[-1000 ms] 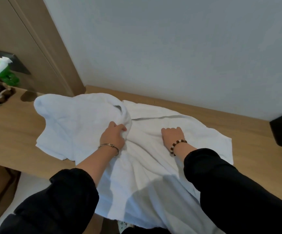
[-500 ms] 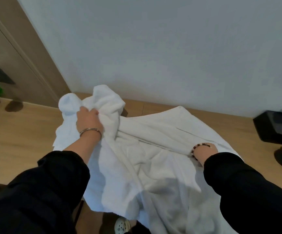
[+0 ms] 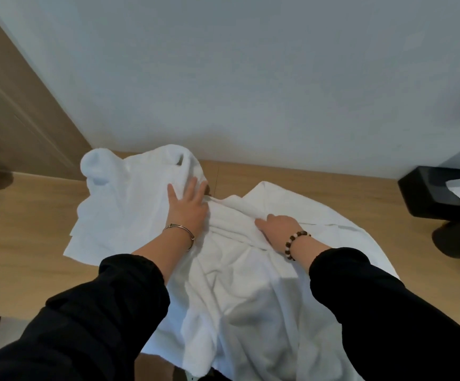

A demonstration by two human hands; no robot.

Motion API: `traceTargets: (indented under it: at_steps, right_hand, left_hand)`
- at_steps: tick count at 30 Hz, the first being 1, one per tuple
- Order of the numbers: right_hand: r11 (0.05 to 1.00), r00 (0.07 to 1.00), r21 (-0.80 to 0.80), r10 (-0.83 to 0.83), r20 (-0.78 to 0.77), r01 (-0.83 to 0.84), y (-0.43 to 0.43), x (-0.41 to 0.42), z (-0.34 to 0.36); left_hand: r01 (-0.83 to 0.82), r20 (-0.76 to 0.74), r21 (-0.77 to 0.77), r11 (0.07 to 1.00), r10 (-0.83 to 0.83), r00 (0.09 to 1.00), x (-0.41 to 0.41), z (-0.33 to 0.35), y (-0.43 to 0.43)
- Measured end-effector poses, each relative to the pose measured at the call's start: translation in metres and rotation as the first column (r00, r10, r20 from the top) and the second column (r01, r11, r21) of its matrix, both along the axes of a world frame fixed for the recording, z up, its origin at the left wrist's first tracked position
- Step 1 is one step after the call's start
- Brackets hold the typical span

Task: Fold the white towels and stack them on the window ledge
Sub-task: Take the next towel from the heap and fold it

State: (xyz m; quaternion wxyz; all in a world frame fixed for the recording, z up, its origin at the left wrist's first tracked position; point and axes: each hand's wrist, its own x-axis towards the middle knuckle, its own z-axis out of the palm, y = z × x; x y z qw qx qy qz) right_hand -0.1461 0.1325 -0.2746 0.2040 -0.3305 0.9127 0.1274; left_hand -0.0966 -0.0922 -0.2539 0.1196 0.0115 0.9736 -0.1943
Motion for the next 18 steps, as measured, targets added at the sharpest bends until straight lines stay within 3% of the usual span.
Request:
traceTargets:
  at_steps: [2, 4, 6, 8, 10, 12, 15, 18]
  right_hand:
    - [0.994, 0.993, 0.039, -0.101, -0.054, 0.103, 0.01, -0.003, 0.008]
    - [0.937, 0.937, 0.044, -0.342, -0.074, 0.345, 0.025, -0.014, 0.014]
    - [0.771, 0.767, -0.007, -0.635, -0.089, 0.637, 0.044, -0.022, 0.017]
    - [0.617, 0.61, -0.031, -0.783, -0.123, 0.786, 0.063, -0.022, 0.019]
    - [0.536, 0.532, 0.016, -0.833, -0.154, 0.844, 0.079, -0.021, 0.018]
    - [0.508, 0.519, 0.106, -0.832, -0.198, 0.855, 0.091, -0.019, 0.017]
    - [0.511, 0.539, 0.174, -0.811, -0.228, 0.842, 0.099, -0.014, 0.012]
    - [0.582, 0.592, 0.117, -0.774, -0.226, 0.805, 0.082, -0.012, 0.009]
  left_hand:
    - [0.005, -0.041, 0.035, 0.999, -0.003, 0.999, 0.002, 0.002, 0.0]
    - [0.035, -0.082, 0.083, 0.996, -0.029, 0.996, -0.001, 0.005, 0.006]
    - [0.123, -0.149, 0.111, 0.986, -0.106, 0.983, -0.005, 0.007, 0.017]
    - [0.163, -0.249, 0.184, 0.969, -0.115, 0.962, -0.01, 0.016, 0.026]
    - [0.174, -0.328, 0.328, 0.928, -0.061, 0.943, -0.012, 0.024, 0.031]
    - [0.096, -0.324, 0.469, 0.878, 0.07, 0.943, -0.013, 0.027, 0.025]
    - [0.046, -0.416, 0.599, 0.799, 0.262, 0.871, -0.007, 0.034, 0.003]
    - [-0.058, -0.371, 0.739, 0.671, 0.477, 0.797, 0.002, 0.038, -0.013]
